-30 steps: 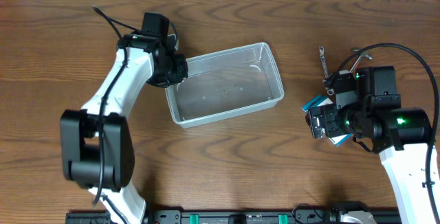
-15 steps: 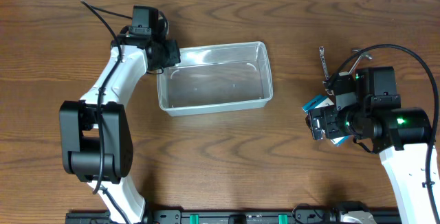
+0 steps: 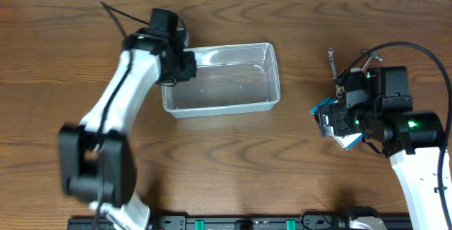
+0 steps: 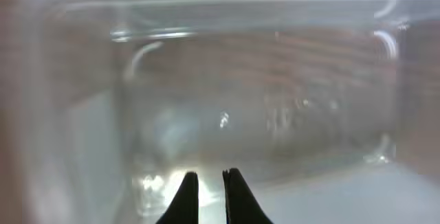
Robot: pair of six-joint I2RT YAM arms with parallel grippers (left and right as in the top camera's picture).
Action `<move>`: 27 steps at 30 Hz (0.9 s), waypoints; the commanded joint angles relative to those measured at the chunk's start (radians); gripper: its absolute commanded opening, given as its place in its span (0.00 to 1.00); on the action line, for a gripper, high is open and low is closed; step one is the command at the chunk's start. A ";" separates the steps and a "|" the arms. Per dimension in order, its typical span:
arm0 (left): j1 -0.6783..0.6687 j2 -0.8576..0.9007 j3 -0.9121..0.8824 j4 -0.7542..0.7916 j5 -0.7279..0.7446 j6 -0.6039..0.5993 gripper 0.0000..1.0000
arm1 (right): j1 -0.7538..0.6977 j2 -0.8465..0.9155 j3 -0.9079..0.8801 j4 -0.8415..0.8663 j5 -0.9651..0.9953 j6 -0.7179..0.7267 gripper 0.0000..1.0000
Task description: Pack container
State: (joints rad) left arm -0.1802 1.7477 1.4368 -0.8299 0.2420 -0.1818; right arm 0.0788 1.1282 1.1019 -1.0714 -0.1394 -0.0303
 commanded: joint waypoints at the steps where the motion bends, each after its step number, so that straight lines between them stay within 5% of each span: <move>1: 0.024 -0.211 0.024 -0.081 -0.138 0.013 0.08 | -0.031 -0.003 0.108 -0.006 0.148 0.176 0.98; 3: 0.047 -0.310 0.024 -0.137 -0.209 0.012 0.27 | -0.082 0.012 0.181 -0.054 0.249 0.307 0.99; 5: 0.080 -0.391 0.024 -0.174 -0.243 0.008 0.59 | -0.150 0.033 0.238 -0.098 0.264 0.402 0.99; 7: 0.127 -0.458 0.024 -0.200 -0.245 -0.022 0.66 | -0.216 0.064 0.262 -0.111 0.188 0.375 0.99; 10: 0.209 -0.523 0.024 -0.247 -0.248 -0.120 0.86 | -0.281 0.154 0.261 -0.134 0.100 0.151 0.99; 14: 0.313 -0.548 0.024 -0.314 -0.255 -0.257 0.97 | -0.307 0.340 0.261 -0.180 0.089 -0.267 0.99; 20: 0.373 -0.540 0.023 -0.352 -0.259 -0.288 0.98 | -0.307 0.491 0.262 -0.036 0.133 -0.285 0.99; 27: 0.373 -0.539 0.022 -0.359 -0.301 -0.288 0.98 | -0.294 0.509 0.261 -0.050 0.063 -0.522 0.99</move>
State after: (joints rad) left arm 0.1883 1.2045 1.4609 -1.1797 -0.0277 -0.4522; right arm -0.2195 1.6424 1.3586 -1.1061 -0.0277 -0.4038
